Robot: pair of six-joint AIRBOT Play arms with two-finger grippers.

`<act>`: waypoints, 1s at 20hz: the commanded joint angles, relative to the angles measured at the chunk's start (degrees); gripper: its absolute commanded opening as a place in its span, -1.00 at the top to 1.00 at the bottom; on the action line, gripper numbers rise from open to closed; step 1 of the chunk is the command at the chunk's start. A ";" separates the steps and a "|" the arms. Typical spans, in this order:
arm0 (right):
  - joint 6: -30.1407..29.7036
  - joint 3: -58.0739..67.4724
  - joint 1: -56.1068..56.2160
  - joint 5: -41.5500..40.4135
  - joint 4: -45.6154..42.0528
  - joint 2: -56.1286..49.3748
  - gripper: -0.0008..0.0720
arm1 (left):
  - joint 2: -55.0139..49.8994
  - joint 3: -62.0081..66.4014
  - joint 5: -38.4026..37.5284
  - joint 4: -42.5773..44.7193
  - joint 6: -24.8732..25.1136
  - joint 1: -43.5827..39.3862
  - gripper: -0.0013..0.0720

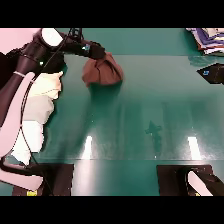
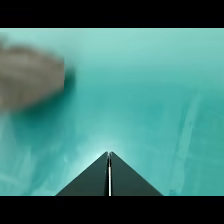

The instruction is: Fold the shirts.

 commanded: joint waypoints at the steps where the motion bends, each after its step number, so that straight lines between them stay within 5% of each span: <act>1: 0.00 3.34 -0.02 -0.87 -0.02 0.09 0.94 | 6.29 0.28 -11.87 0.07 2.93 -6.32 0.90; 4: 0.00 7.72 -0.02 -2.36 -0.02 0.09 0.94 | 6.64 0.09 -18.36 0.04 2.69 -10.36 0.84; 6: 0.00 9.92 -0.02 -2.40 -0.02 0.07 0.94 | 6.67 -0.46 -19.61 0.70 0.42 -10.97 -0.60; 8: 0.00 11.06 -0.02 -2.25 0.00 0.09 0.94 | 7.80 -0.42 -21.22 6.21 -2.73 -9.18 -0.39; 12: 0.00 11.06 -0.02 -1.42 0.00 0.09 0.94 | 9.84 -4.48 -30.34 11.72 -8.35 -0.28 -0.39; 16: 0.00 10.88 -0.02 -0.55 0.02 0.07 0.94 | 11.34 -23.96 -24.04 11.34 -9.16 5.51 -0.40; 20: 0.00 10.88 -0.02 0.17 0.00 0.04 0.94 | 10.54 -37.79 -6.82 9.79 -9.14 9.20 -0.42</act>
